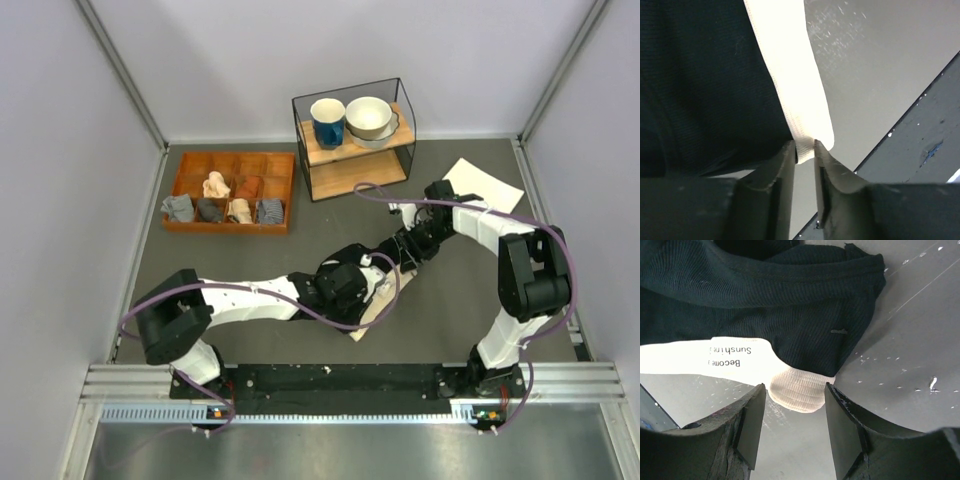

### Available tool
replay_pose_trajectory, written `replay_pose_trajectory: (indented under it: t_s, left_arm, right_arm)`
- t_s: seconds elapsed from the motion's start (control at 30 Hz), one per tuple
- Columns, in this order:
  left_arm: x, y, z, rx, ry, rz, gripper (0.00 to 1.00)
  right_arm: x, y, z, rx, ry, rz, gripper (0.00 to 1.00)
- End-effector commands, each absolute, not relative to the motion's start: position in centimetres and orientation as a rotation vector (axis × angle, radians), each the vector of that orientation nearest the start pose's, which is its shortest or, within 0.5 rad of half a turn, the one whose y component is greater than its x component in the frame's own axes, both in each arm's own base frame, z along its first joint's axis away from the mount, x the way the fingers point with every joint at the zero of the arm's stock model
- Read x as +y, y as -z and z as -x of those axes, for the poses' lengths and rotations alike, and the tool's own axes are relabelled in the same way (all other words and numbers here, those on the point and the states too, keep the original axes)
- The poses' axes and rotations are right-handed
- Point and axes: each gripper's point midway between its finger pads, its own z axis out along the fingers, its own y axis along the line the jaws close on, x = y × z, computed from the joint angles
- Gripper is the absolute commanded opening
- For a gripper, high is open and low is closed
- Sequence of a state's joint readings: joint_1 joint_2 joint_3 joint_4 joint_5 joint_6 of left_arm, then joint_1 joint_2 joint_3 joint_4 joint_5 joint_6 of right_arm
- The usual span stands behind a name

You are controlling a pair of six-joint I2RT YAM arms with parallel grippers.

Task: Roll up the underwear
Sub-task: Flatten out the underwear at the center of the board.

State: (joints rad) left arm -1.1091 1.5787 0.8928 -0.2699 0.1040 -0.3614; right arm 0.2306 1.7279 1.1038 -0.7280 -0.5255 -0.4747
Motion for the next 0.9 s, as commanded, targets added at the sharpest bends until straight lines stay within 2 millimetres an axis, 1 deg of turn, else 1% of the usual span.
replay_pose_trajectory:
  t_s: [0.0, 0.03, 0.07, 0.17, 0.23, 0.3, 0.37, 0.43, 0.47, 0.5, 0.57, 0.6, 0.63, 0.67, 0.7, 0.73, 0.8, 0.83, 0.87]
  left_arm:
    - [-33.2, -4.7, -13.0, 2.473, 0.554, -1.024, 0.19]
    - [-33.0, -4.6, -12.6, 2.49, 0.552, -1.015, 0.12]
    - [-32.5, -4.5, -12.4, 2.499, 0.549, -1.01, 0.09]
    - [-31.7, -4.3, -11.6, 2.523, 0.564, -0.996, 0.05]
    - [-31.6, -4.3, -11.0, 2.54, 0.598, -0.997, 0.04]
    - [-31.4, -4.3, -10.5, 2.541, 0.63, -0.997, 0.04]
    - [-31.5, -4.9, -10.3, 2.531, 0.663, -0.972, 0.08]
    - [-31.6, -5.9, -10.7, 2.512, 0.679, -0.932, 0.19]
    - [-31.7, -7.2, -11.4, 2.467, 0.676, -0.898, 0.27]
    - [-31.8, -8.0, -11.9, 2.445, 0.682, -0.881, 0.42]
    - [-32.2, -10.8, -13.4, 2.372, 0.73, -0.84, 0.5]
    - [-32.3, -11.6, -13.6, 2.361, 0.766, -0.842, 0.54]
    - [-31.7, -12.4, -15.5, 2.345, 0.769, -0.805, 0.59]
    - [-31.7, -13.5, -16.6, 2.325, 0.795, -0.781, 0.6]
    - [-31.6, -14.0, -17.0, 2.328, 0.848, -0.778, 0.63]
    - [-30.5, -14.2, -19.8, 2.32, 0.83, -0.705, 0.69]
    - [-30.1, -14.7, -22.1, 2.303, 0.863, -0.666, 0.72]
    - [-29.6, -14.6, -24.8, 2.306, 0.844, -0.622, 0.73]
    - [-29.4, -14.4, -26.0, 2.314, 0.832, -0.607, 0.73]
  right_arm:
    - [14.0, -4.6, -29.1, 2.555, -0.715, 1.004, 0.51]
    - [14.0, -4.6, -29.1, 2.559, -0.712, 0.995, 0.51]
    - [14.0, -4.6, -29.2, 2.557, -0.715, 0.99, 0.51]
    - [14.1, -4.7, -29.0, 2.561, -0.722, 0.981, 0.51]
    - [14.1, -4.9, -28.9, 2.556, -0.718, 0.979, 0.51]
    - [14.0, -5.3, -28.9, 2.547, -0.715, 0.974, 0.51]
    - [13.8, -5.0, -28.5, 2.558, -0.716, 0.967, 0.51]
    - [13.6, -4.5, -28.2, 2.579, -0.71, 0.966, 0.51]
    - [13.4, -4.3, -28.0, 2.589, -0.709, 0.964, 0.51]
    - [13.5, -4.3, -28.0, 2.588, -0.718, 0.962, 0.51]
    - [13.6, -4.0, -27.6, 2.601, -0.735, 0.957, 0.51]
    - [13.6, -3.9, -27.6, 2.602, -0.743, 0.957, 0.51]
    - [13.7, -3.8, -27.5, 2.608, -0.75, 0.953, 0.5]
    - [13.7, -3.8, -27.5, 2.607, -0.75, 0.953, 0.5]
    - [13.7, -3.8, -27.5, 2.609, -0.753, 0.953, 0.5]
    - [13.7, -3.8, -27.5, 2.61, -0.751, 0.953, 0.5]
    - [13.6, -3.9, -27.7, 2.606, -0.748, 0.949, 0.48]
    - [13.5, -3.9, -27.7, 2.608, -0.748, 0.944, 0.44]
    - [13.5, -3.9, -27.7, 2.608, -0.748, 0.941, 0.42]
